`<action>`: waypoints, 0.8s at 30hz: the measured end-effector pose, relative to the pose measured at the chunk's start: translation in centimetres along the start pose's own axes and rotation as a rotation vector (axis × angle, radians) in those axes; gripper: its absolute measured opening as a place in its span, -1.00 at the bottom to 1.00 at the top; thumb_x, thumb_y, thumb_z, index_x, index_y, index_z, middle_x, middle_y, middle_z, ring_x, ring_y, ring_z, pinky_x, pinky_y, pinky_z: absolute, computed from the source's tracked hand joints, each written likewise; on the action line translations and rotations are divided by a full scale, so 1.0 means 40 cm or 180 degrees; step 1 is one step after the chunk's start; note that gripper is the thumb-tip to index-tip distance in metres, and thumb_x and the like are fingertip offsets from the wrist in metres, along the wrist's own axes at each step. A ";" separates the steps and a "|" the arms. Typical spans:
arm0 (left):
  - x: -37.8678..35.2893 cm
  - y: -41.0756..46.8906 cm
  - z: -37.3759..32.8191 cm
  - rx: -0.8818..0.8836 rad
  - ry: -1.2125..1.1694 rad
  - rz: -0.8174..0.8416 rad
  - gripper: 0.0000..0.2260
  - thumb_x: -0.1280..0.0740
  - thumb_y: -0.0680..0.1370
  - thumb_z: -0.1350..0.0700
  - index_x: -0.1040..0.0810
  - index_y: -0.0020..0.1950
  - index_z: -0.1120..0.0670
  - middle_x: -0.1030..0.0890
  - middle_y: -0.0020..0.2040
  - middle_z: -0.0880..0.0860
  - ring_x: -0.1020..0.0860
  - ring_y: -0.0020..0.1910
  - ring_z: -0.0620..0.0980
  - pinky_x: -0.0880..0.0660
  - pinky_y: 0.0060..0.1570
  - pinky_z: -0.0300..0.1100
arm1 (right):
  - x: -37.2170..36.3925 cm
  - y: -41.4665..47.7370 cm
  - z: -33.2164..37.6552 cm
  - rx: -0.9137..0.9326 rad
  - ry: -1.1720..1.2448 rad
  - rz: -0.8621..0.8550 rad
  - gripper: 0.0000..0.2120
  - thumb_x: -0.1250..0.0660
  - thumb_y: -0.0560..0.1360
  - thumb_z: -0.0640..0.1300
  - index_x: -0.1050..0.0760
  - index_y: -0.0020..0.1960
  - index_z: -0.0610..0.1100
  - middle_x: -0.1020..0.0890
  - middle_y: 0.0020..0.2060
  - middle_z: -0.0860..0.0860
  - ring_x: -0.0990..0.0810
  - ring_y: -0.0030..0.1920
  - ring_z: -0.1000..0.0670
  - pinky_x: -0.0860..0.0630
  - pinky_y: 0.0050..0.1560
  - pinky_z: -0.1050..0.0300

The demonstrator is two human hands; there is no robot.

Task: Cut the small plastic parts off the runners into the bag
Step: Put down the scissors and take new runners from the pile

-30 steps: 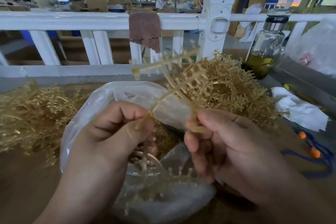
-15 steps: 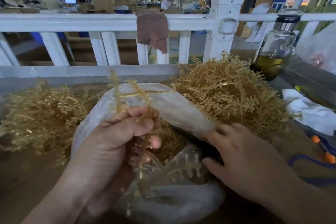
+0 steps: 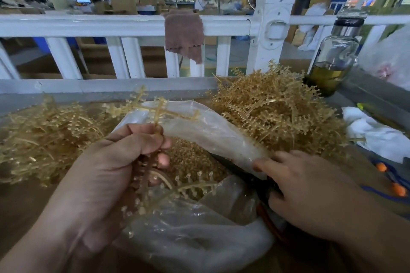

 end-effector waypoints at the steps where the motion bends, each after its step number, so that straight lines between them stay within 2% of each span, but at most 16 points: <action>1: 0.005 -0.003 0.001 -0.0072 -0.0017 -0.0076 -0.65 -0.47 0.09 0.16 -0.56 -0.16 0.15 -0.65 -0.29 0.12 -0.53 -0.51 -0.04 -0.44 -0.57 -0.26 | 0.001 0.000 -0.003 0.0034 0.0027 0.0075 -0.54 -0.14 0.53 0.12 -0.18 0.41 0.21 -0.45 0.18 0.15 -0.41 0.19 0.00 -0.41 0.13 0.05; 5: 0.009 -0.012 0.007 -0.0259 -0.0007 -0.0039 -0.70 -0.52 0.05 0.12 -0.67 -0.24 0.10 -0.67 -0.26 0.16 -0.58 -0.47 -0.01 -0.50 -0.53 -0.23 | 0.001 -0.004 -0.007 0.0111 0.0082 0.0408 -0.40 -0.13 0.44 0.22 -0.03 0.43 0.27 -0.41 0.26 0.16 -0.37 0.25 0.00 -0.36 0.17 0.04; 8: 0.005 -0.012 0.012 -0.0288 0.0005 0.0069 -0.75 -0.51 0.08 0.12 -0.71 -0.25 0.04 -0.67 -0.26 0.15 -0.58 -0.45 -0.01 -0.51 -0.52 -0.25 | -0.004 -0.008 0.001 0.0109 -0.0031 0.0379 -0.37 -0.20 0.41 0.25 -0.03 0.40 0.28 -0.36 0.24 0.13 -0.33 0.23 -0.01 -0.34 0.12 0.03; 11: 0.004 -0.009 0.015 -0.0266 -0.0006 0.0100 -0.75 -0.51 0.09 0.12 -0.72 -0.25 0.03 -0.67 -0.25 0.14 -0.58 -0.45 -0.02 -0.48 -0.55 -0.26 | -0.004 -0.008 0.001 -0.0061 -0.0179 0.0196 -0.45 -0.25 0.44 0.23 -0.11 0.35 0.26 -0.27 0.07 0.10 -0.30 0.16 0.00 -0.31 -0.08 0.10; 14: 0.007 -0.006 0.019 -0.0285 0.0002 0.0082 -0.74 -0.51 0.08 0.12 -0.73 -0.25 0.03 -0.69 -0.21 0.14 -0.60 -0.45 -0.03 -0.49 -0.55 -0.26 | -0.005 -0.008 -0.001 -0.0221 -0.0157 0.0344 -0.46 -0.26 0.45 0.25 -0.12 0.36 0.26 -0.21 -0.05 0.09 -0.42 0.13 -0.01 -0.31 -0.20 0.12; 17: 0.012 0.002 0.027 -0.0326 0.0083 0.0066 -0.66 -0.56 0.04 0.14 -0.74 -0.20 0.02 -0.69 -0.23 0.12 -0.62 -0.43 -0.03 -0.50 -0.54 -0.23 | 0.003 -0.010 -0.004 -0.0302 -0.0020 0.0450 -0.45 -0.26 0.44 0.25 -0.14 0.36 0.24 -0.29 -0.06 0.09 -0.52 0.08 -0.02 -0.36 -0.22 0.12; 21: 0.022 0.010 0.035 -0.0336 -0.0071 0.0160 -0.68 -0.56 0.13 0.21 -0.73 -0.14 0.02 -0.63 -0.27 0.12 -0.63 -0.39 0.00 -0.49 -0.53 -0.19 | 0.017 -0.019 -0.011 -0.0344 0.0098 0.0375 -0.43 -0.25 0.39 0.28 -0.24 0.36 0.21 -0.59 0.04 0.08 -0.59 0.08 -0.02 -0.52 -0.10 0.08; 24: 0.029 0.017 0.039 -0.0302 -0.0143 0.0201 -0.72 -0.55 0.18 0.13 -0.73 -0.13 0.02 -0.62 -0.28 0.13 -0.62 -0.37 0.02 -0.48 -0.52 -0.16 | 0.011 -0.017 -0.009 -0.0300 0.0197 0.0642 -0.39 -0.26 0.38 0.27 -0.19 0.38 0.21 -0.56 -0.09 0.10 -0.58 -0.06 0.05 -0.54 -0.14 0.15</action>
Point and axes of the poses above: each hand's wrist, its own y-axis towards the middle knuckle, its own x-axis out of the back of the hand, z = x × y, the point moved 3 cm from there along y, towards the middle knuckle
